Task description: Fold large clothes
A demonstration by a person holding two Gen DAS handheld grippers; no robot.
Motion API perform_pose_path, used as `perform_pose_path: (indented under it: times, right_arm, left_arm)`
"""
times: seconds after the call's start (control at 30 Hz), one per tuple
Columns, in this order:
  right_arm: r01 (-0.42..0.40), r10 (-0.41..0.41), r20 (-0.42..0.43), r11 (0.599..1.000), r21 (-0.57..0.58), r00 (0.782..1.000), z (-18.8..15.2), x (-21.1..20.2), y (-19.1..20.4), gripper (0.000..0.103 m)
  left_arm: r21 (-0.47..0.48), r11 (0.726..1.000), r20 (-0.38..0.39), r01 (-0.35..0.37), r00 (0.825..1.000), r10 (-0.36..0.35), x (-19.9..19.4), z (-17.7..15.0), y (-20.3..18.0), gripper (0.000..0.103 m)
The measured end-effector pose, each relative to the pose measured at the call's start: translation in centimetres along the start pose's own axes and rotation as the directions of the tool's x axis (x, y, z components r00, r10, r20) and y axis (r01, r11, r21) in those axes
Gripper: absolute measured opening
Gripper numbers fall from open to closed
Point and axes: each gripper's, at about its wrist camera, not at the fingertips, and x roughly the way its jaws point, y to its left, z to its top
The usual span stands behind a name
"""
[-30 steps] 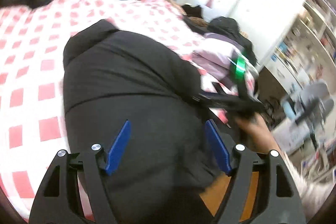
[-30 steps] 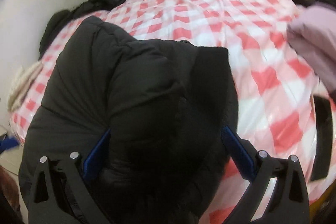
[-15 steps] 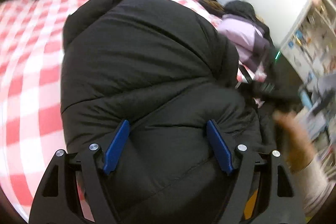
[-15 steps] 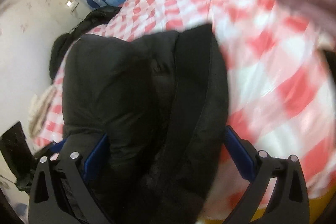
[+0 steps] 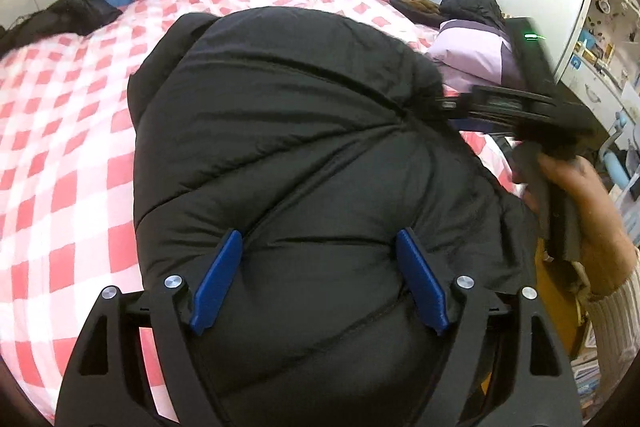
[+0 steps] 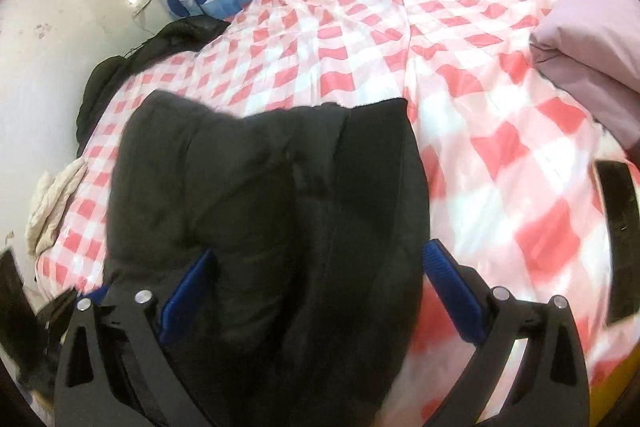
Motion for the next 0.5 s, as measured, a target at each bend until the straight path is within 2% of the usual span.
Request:
perform_pose_path:
  times: [0.13,0.23,0.33,0.37,0.43,0.5]
  right_arm:
    - [-0.070,0.074,-0.033,0.991,0.118,0.997,-0.9,4.1,-2.4,0.098]
    - [-0.086,0.096,-0.046,0.980,0.177,0.994,-3.6,5.0,-3.5,0.098]
    - [-0.097,0.111,-0.062,0.975,0.198,0.992,-4.7,3.7,-4.1,0.096]
    - [-0.083,0.093,-0.045,0.978,0.189,0.995,-4.6,2.2,-4.1,0.096]
    - [-0.060,0.057,0.028,0.990,0.130,0.998,-4.0,-0.9,-3.1,0.096]
    - [-0.068,0.058,0.092,0.992,0.103,0.994,-2.3,-2.6,-1.9,0.096]
  left_arm:
    - [0.018,1.000,0.001,-0.009,1.000,0.009,0.2,0.2,-0.3,0.076]
    - [0.035,0.999,-0.008,-0.004,1.000,0.005,0.4,0.0,-0.4,0.077]
    - [0.074,0.997,-0.009,-0.030,0.999,0.031,0.4,-0.4,-1.0,0.077]
    - [0.085,0.996,-0.007,-0.041,0.999,0.042,0.4,-0.5,-1.2,0.077]
    - [0.084,0.995,-0.005,-0.047,0.999,0.048,0.4,-0.5,-1.2,0.077]
    - [0.078,0.996,-0.005,-0.048,0.999,0.048,0.4,-0.4,-1.1,0.077]
